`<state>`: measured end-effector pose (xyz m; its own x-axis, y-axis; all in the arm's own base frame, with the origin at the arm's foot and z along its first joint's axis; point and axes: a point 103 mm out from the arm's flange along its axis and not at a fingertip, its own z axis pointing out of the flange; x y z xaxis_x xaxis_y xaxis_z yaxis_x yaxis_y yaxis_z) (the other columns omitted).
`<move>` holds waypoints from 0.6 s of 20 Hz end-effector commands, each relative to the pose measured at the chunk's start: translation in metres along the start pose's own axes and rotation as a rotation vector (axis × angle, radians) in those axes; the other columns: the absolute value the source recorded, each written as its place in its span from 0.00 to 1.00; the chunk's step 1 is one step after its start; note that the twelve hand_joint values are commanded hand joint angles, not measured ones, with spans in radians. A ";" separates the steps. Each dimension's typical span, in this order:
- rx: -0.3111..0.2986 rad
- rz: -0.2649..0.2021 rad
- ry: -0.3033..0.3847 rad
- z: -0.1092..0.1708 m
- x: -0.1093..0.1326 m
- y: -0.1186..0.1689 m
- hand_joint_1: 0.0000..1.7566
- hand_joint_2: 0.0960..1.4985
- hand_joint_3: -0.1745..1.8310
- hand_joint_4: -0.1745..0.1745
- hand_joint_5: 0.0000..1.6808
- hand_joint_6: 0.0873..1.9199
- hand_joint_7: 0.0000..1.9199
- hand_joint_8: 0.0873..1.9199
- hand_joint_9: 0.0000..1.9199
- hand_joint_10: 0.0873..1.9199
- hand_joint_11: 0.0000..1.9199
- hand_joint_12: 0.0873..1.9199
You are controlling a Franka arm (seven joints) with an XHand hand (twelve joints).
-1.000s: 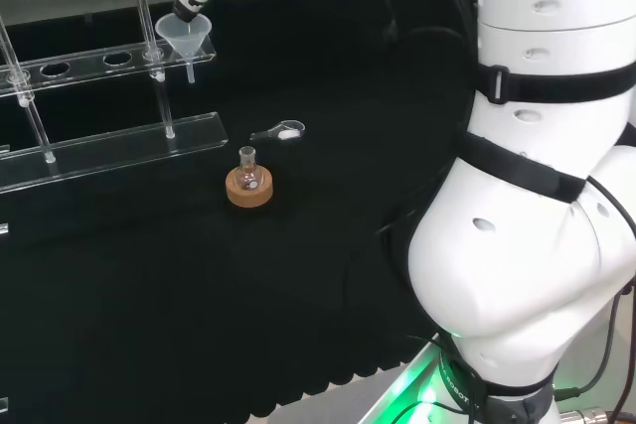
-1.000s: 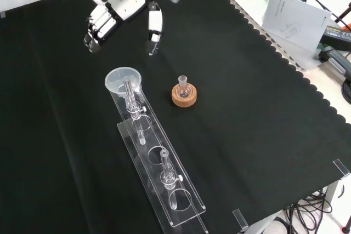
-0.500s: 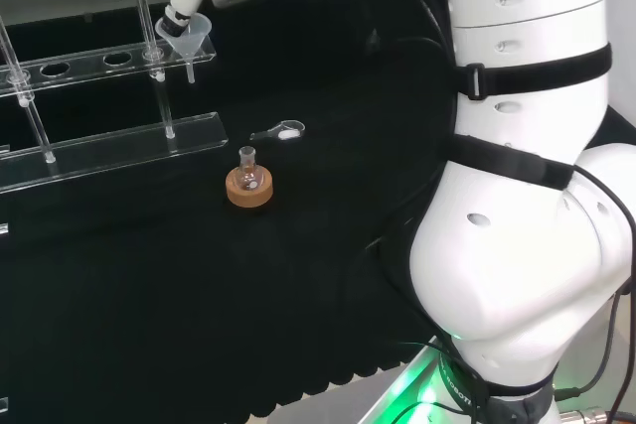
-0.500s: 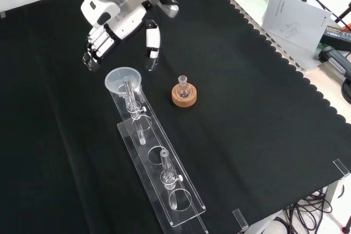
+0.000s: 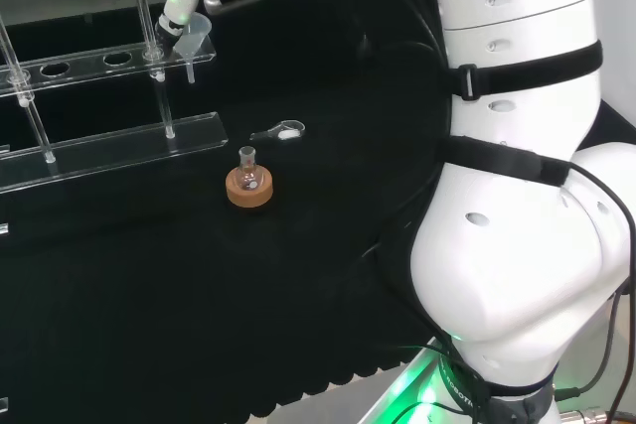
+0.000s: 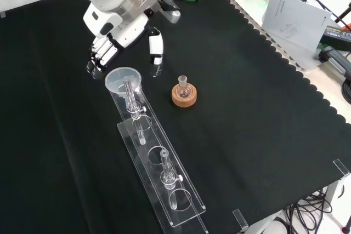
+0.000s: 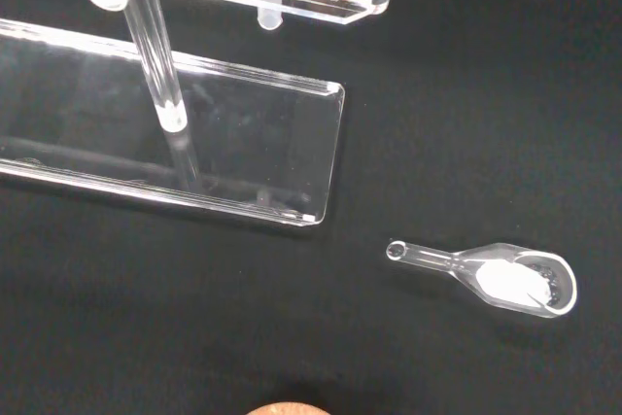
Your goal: Pick up the funnel from the transparent funnel stand.
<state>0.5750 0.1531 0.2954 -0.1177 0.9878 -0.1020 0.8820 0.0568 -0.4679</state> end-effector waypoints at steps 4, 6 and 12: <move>0.008 -0.015 -0.017 0.007 0.004 0.014 0.32 0.45 0.20 0.46 0.00 0.00 0.00 0.00 0.00 0.41 0.11 0.80; 0.006 -0.014 -0.020 0.007 0.004 0.017 0.32 0.45 0.20 0.46 0.00 0.00 0.00 0.00 0.00 0.41 0.11 0.80; -0.002 -0.027 -0.013 0.011 -0.005 0.020 0.35 0.45 0.20 0.47 0.00 0.00 0.00 0.07 0.00 0.44 0.11 0.80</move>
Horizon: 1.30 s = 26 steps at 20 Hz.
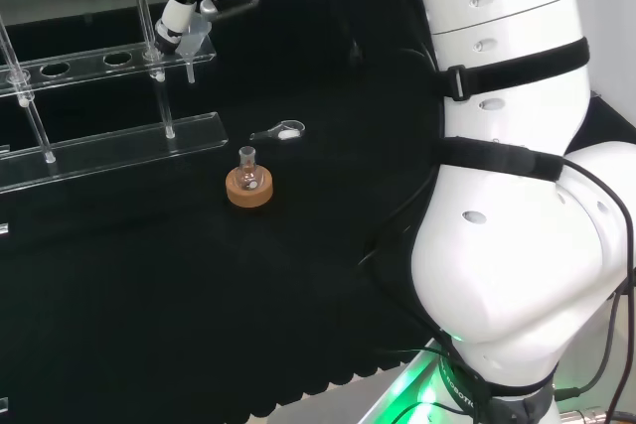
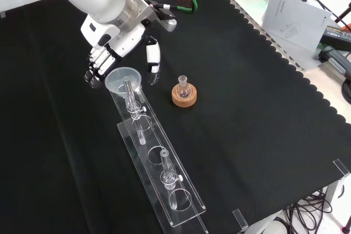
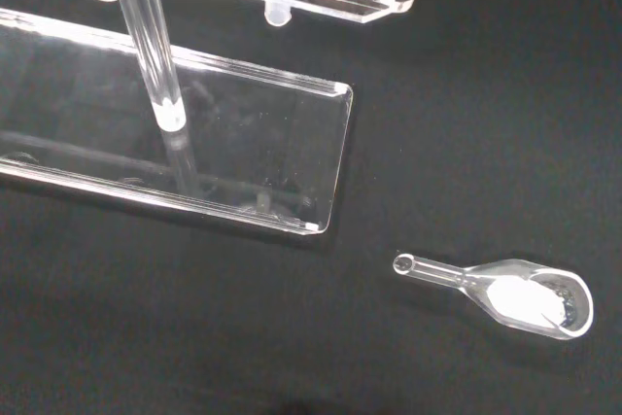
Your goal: Pick up the funnel from the transparent funnel stand.
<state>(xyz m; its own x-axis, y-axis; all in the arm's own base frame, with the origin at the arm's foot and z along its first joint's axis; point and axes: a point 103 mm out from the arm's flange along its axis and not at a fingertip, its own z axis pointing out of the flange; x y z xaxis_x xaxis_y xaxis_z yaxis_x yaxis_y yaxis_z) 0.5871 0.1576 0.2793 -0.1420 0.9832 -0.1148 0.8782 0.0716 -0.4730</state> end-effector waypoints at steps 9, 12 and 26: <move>0.000 -0.020 -0.005 0.007 0.004 0.009 0.36 0.45 0.21 0.45 0.01 0.00 0.00 0.15 0.01 0.46 0.12 0.80; -0.003 -0.019 -0.012 0.007 0.005 0.009 0.36 0.45 0.21 0.45 0.02 0.00 0.00 0.16 0.02 0.46 0.12 0.79; -0.012 -0.025 -0.018 0.012 -0.006 0.011 0.37 0.45 0.22 0.45 0.04 0.00 0.00 0.25 0.06 0.44 0.13 0.79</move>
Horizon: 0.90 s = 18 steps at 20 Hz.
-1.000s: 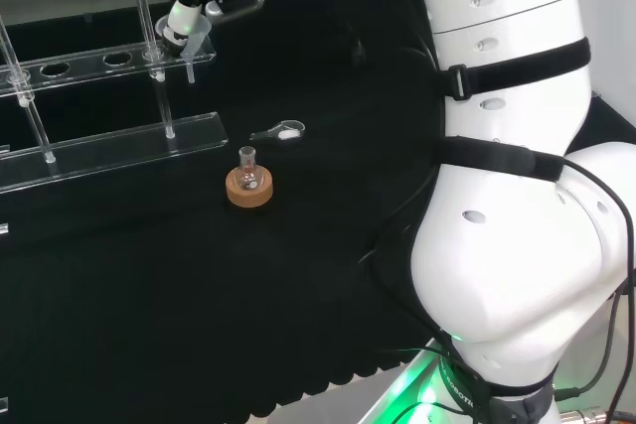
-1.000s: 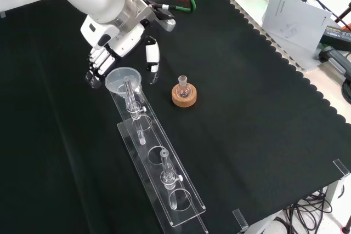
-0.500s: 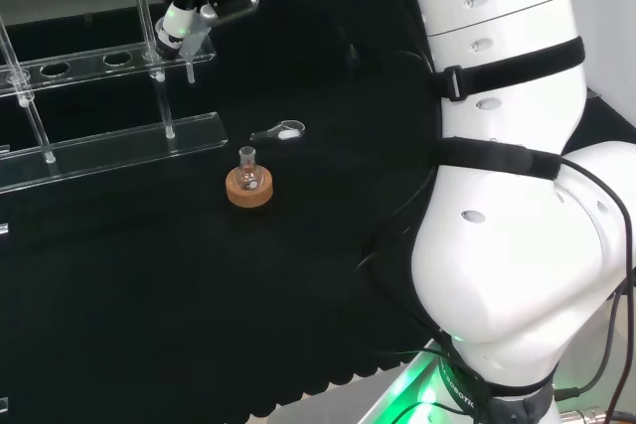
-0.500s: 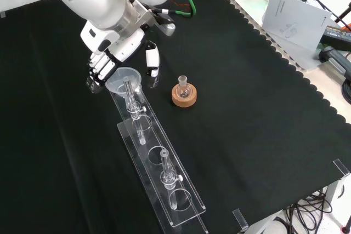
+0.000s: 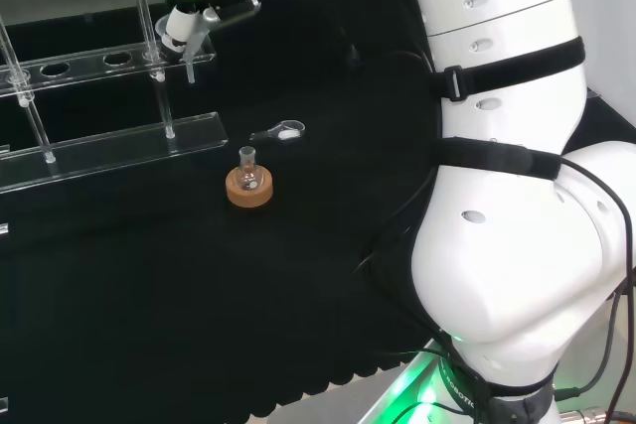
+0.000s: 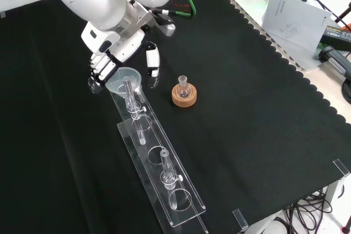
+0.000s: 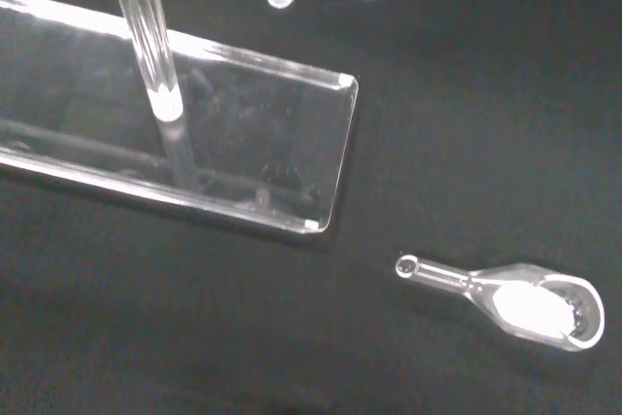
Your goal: Pick up the funnel from the transparent funnel stand.
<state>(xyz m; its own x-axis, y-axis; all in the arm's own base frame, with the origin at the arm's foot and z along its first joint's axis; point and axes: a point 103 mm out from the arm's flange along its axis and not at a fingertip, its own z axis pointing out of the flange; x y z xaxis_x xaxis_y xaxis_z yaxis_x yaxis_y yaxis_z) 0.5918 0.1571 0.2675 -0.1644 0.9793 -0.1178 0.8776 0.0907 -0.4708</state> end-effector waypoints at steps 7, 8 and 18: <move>0.006 0.001 -0.023 0.005 0.002 0.006 0.37 0.45 0.23 0.43 0.07 0.00 0.01 0.34 0.13 0.40 0.14 0.78; 0.002 -0.001 -0.008 0.007 -0.005 0.005 0.37 0.45 0.23 0.43 0.07 0.00 0.01 0.35 0.14 0.40 0.14 0.78; -0.101 0.019 -0.080 0.006 0.002 0.002 0.38 0.47 0.27 0.38 0.32 0.02 0.20 0.36 0.30 0.32 0.19 0.72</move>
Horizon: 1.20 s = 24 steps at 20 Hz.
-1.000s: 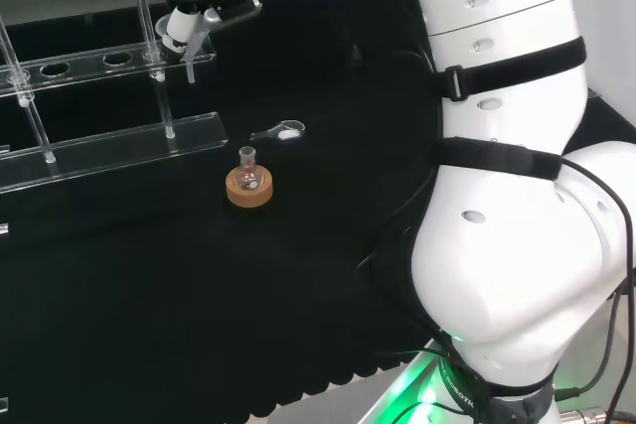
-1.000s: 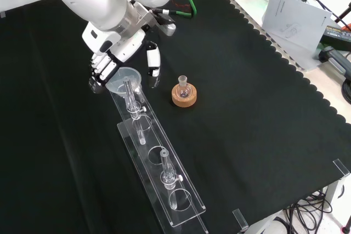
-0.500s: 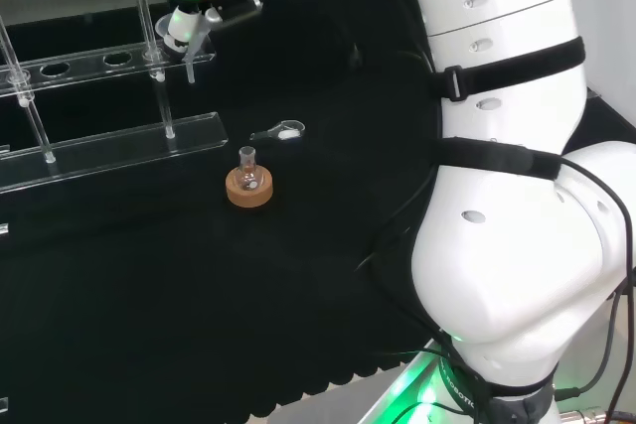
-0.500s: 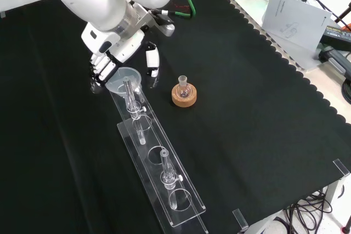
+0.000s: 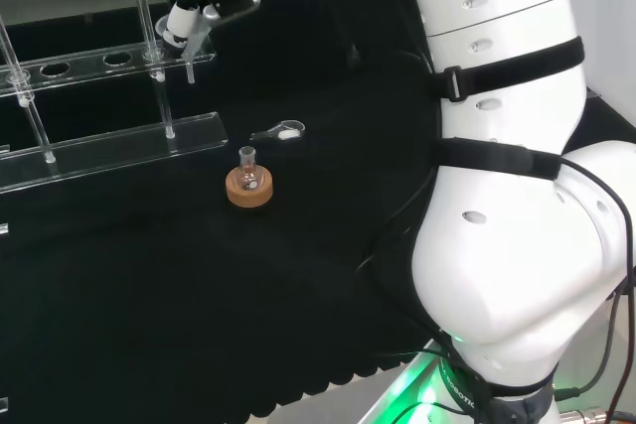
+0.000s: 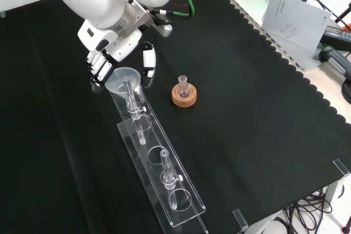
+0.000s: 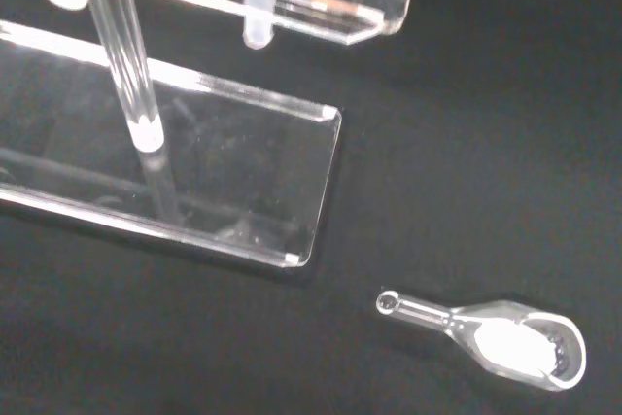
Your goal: Pick up the funnel from the transparent funnel stand.
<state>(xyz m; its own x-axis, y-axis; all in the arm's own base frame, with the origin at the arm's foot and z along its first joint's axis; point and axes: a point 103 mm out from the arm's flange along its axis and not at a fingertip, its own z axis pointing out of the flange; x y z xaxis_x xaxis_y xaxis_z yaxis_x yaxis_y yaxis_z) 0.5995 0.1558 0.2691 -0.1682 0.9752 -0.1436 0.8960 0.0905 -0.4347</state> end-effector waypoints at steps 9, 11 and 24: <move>-0.130 0.003 -0.069 -0.003 0.007 -0.016 0.40 0.47 0.29 0.36 0.35 0.10 0.27 0.37 0.38 0.28 0.22 0.69; -0.158 0.003 -0.075 -0.013 0.008 -0.022 0.41 0.47 0.29 0.36 0.34 0.12 0.27 0.37 0.39 0.28 0.23 0.69; -0.296 0.066 -0.126 -0.056 -0.011 -0.094 0.43 0.46 0.31 0.36 0.32 0.27 0.30 0.37 0.42 0.27 0.26 0.67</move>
<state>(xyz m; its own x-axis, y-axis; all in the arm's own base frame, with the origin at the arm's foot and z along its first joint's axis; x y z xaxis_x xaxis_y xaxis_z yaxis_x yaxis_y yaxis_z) 0.5609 0.1535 0.3384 -0.1693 0.9546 -0.2452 0.9703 0.1178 -0.2112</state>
